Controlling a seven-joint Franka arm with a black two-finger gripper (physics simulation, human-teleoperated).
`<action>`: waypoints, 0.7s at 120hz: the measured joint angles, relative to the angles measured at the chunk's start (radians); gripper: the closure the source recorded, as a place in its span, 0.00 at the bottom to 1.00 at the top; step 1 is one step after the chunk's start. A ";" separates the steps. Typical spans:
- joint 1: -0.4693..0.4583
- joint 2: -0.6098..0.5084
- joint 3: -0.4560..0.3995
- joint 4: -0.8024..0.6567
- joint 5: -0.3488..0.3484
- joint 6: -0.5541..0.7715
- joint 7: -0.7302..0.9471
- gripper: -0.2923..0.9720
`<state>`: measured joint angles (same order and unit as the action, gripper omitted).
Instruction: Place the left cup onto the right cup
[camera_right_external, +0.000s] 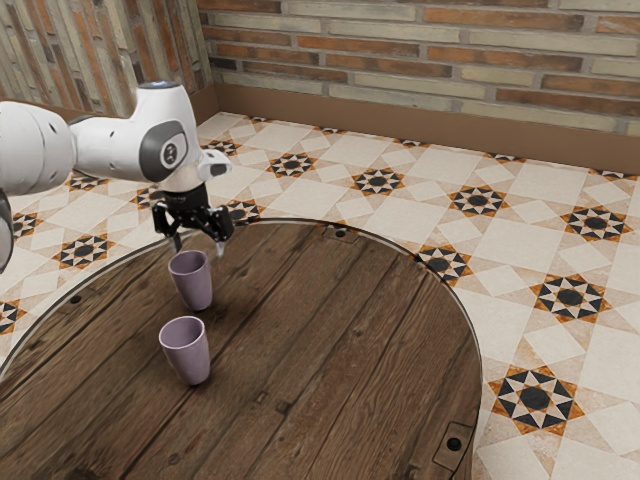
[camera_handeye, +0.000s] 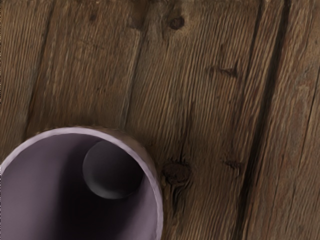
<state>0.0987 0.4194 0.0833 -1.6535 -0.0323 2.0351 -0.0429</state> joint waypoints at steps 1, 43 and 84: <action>0.002 0.003 -0.002 0.003 0.000 0.000 0.001 0.23; 0.019 0.055 -0.014 0.029 -0.025 0.008 0.019 0.23; 0.027 0.089 -0.014 0.028 -0.037 0.011 0.028 0.23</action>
<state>0.1257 0.5087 0.0690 -1.6258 -0.0697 2.0459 -0.0149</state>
